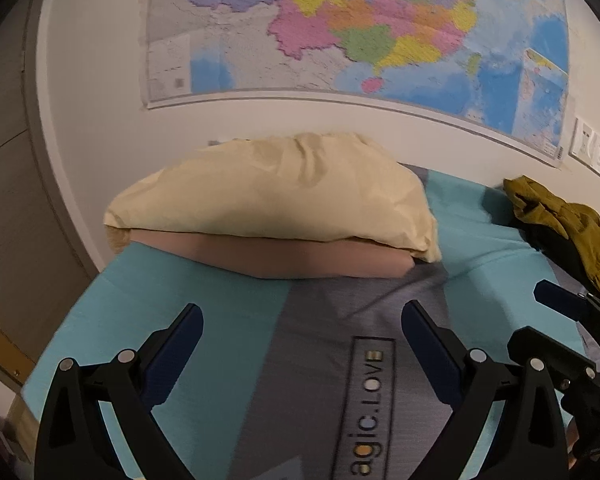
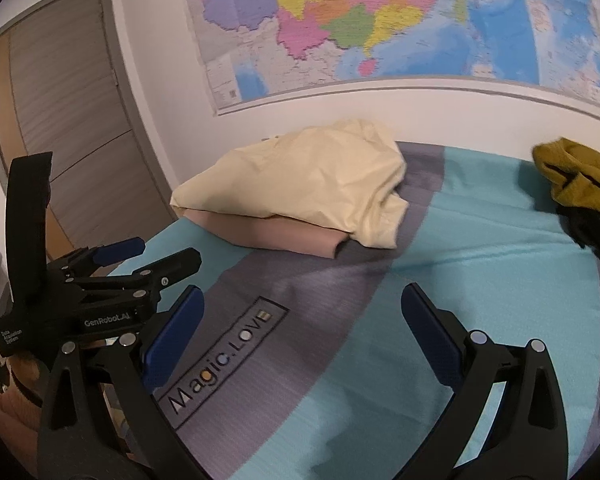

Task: Fold large clothes

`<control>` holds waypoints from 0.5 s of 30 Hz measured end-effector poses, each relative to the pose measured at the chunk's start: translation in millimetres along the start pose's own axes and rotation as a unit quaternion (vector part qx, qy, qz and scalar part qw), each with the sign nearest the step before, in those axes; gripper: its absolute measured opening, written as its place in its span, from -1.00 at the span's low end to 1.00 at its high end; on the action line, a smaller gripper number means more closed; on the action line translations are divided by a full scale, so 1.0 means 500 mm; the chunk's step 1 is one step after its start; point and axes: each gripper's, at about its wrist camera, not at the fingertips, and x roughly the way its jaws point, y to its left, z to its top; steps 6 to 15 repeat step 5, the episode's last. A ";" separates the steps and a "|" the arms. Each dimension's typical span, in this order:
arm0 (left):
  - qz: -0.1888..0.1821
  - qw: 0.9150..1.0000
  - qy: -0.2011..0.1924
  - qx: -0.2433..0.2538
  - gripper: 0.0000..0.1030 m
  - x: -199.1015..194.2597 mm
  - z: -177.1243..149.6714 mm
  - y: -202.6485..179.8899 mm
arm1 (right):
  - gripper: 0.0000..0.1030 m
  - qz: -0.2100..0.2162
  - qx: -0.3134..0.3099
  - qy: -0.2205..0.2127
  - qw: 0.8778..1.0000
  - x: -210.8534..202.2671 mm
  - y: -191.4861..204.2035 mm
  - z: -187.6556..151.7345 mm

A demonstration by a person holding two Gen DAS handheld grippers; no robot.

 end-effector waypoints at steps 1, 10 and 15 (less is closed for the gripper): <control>-0.003 1.000 0.001 0.006 0.86 0.002 -0.001 -0.011 | 0.89 -0.004 0.005 0.000 1.000 -0.004 -0.009 -0.003; -0.048 0.998 0.008 0.025 0.86 0.015 -0.006 -0.063 | 0.89 -0.035 0.034 -0.014 0.999 -0.044 -0.056 -0.016; -0.048 0.998 0.008 0.025 0.86 0.015 -0.006 -0.063 | 0.89 -0.035 0.034 -0.014 0.999 -0.044 -0.056 -0.016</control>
